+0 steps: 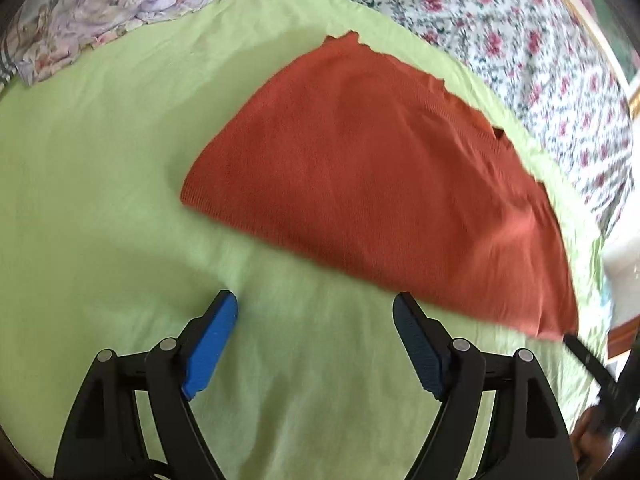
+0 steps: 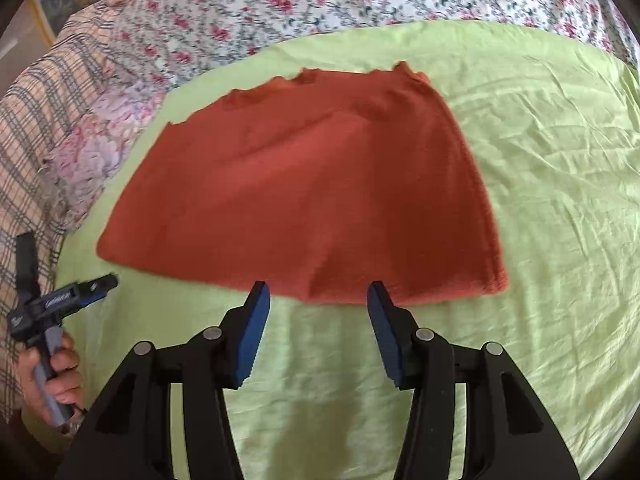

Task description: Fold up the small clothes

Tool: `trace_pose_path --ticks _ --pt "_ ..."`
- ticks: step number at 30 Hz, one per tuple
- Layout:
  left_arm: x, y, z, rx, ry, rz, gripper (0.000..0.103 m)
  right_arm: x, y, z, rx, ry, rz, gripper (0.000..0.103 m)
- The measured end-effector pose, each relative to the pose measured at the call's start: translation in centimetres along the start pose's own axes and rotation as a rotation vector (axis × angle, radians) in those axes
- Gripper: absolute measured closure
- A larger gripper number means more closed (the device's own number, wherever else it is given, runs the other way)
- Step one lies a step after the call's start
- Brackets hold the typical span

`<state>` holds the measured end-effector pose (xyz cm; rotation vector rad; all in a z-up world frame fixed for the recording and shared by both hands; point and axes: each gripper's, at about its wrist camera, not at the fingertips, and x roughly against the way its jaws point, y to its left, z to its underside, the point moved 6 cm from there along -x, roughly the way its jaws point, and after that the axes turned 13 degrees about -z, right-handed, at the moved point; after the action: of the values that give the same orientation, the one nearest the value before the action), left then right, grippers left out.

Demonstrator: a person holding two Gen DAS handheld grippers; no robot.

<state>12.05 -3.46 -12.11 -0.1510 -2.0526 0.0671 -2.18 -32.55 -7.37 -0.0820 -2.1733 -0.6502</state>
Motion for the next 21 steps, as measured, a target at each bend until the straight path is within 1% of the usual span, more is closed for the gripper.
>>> trace_pose_path --ticks 3,5,8,10,11,12,13,14,15,16,18,21 --pt "-1.0 0.3 -1.9 0.078 -0.009 0.024 0.020 -0.3 1.1 0.2 0.017 0.011 -0.018 0.051" --pt "-1.6 0.5 -3.0 0.109 -0.019 0.021 0.020 -0.5 1.5 0.3 0.019 0.016 -0.025 0.051" --pt "-2.7 0.6 -5.0 0.134 -0.041 -0.004 0.020 -1.2 2.0 0.5 0.021 0.033 -0.041 0.051" --pt "-3.2 0.7 -6.1 0.139 -0.066 -0.030 0.025 -1.5 2.2 0.5 0.020 0.041 -0.053 0.051" --pt "-3.3 0.7 -6.5 0.134 -0.080 -0.053 0.036 -1.5 2.2 0.5 0.020 0.043 -0.057 0.051" --pt "-3.4 0.4 -7.0 0.114 -0.095 -0.074 0.055 -1.7 2.0 0.3 0.019 0.043 -0.060 0.051" --pt "-3.4 0.0 -7.2 0.099 -0.095 -0.066 0.065 -1.8 1.9 0.2 0.015 0.043 -0.064 0.051" --pt "-3.3 -0.4 -7.4 0.088 -0.092 -0.058 0.080 -1.9 1.7 0.0 0.010 0.044 -0.069 0.051" --pt "-3.0 -0.9 -7.5 0.074 -0.096 -0.066 0.090 -1.9 1.5 -0.3 0.002 0.043 -0.082 0.051" --pt "-2.4 -1.9 -7.7 0.039 -0.115 -0.090 0.091 -1.9 1.2 -0.6 -0.002 0.041 -0.092 0.051" --pt "-1.2 -3.5 -7.6 -0.018 -0.139 -0.100 0.095 -1.7 0.5 -1.6 -0.029 0.026 -0.133 0.051" --pt "1.2 -7.8 -7.2 -0.118 -0.191 -0.070 0.097 -1.2 -0.8 -3.7 -0.049 -0.003 -0.161 0.051"
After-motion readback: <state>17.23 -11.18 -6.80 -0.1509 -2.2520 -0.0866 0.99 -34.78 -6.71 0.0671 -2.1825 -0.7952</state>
